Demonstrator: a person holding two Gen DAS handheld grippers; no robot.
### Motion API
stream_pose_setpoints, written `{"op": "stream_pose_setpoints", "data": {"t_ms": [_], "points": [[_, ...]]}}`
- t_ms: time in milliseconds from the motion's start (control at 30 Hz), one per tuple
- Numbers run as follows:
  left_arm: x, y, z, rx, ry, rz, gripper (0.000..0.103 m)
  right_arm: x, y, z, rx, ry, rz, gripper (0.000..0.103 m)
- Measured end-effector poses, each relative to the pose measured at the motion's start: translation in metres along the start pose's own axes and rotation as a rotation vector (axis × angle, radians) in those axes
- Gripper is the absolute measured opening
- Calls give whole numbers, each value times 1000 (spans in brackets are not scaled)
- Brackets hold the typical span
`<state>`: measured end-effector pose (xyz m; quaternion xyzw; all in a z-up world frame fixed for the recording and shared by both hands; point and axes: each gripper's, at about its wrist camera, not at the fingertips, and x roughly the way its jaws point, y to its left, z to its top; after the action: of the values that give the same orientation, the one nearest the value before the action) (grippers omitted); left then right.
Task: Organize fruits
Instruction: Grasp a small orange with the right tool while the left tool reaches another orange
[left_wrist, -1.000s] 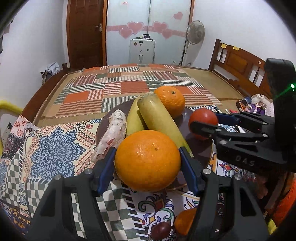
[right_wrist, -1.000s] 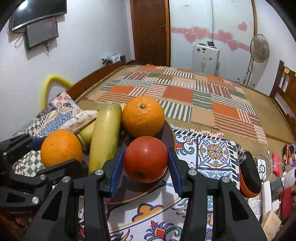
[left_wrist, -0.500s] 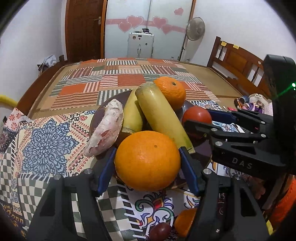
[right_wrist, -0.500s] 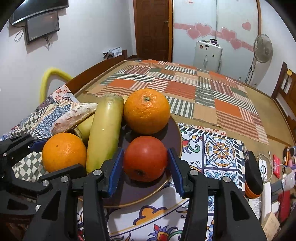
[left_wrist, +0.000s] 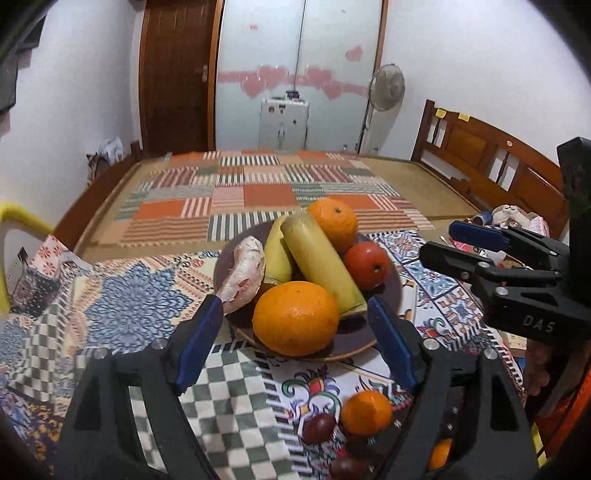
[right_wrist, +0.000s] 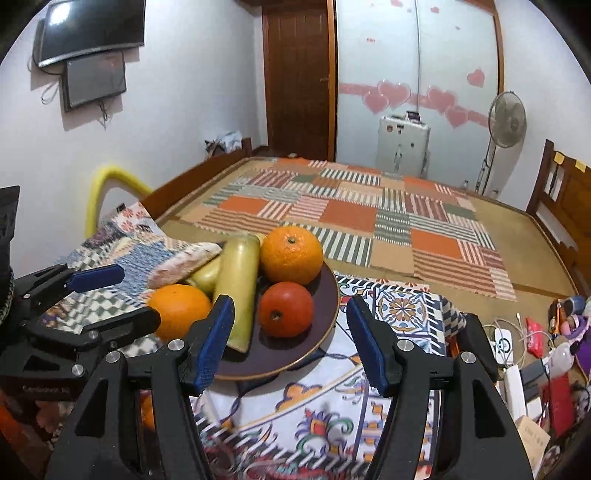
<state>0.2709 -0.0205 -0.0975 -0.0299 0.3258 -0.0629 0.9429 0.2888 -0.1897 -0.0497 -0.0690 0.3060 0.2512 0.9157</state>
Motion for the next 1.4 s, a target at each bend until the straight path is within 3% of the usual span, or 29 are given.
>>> {"op": "stream_pose_setpoints", "data": {"t_ms": [233, 333, 933, 1133, 1200, 1400], "points": [[-51, -5, -12, 38, -63, 26, 89, -40, 14, -22, -9, -64, -7, 65], [-65, -4, -23, 36, -54, 30, 89, -50, 21, -36, -37, -66, -31, 65], [-72, -3, -94, 78, 32, 28, 88, -40, 56, -124, -19, 105, 85, 64], [-63, -7, -103, 81, 66, 9, 79, -30, 56, -134, -4, 134, 89, 43], [-59, -9, -103, 85, 74, 3, 78, -31, 53, -133, 14, 130, 104, 32], [-46, -27, -92, 125, 64, -28, 71, -41, 35, -126, 44, 87, 76, 32]]}}
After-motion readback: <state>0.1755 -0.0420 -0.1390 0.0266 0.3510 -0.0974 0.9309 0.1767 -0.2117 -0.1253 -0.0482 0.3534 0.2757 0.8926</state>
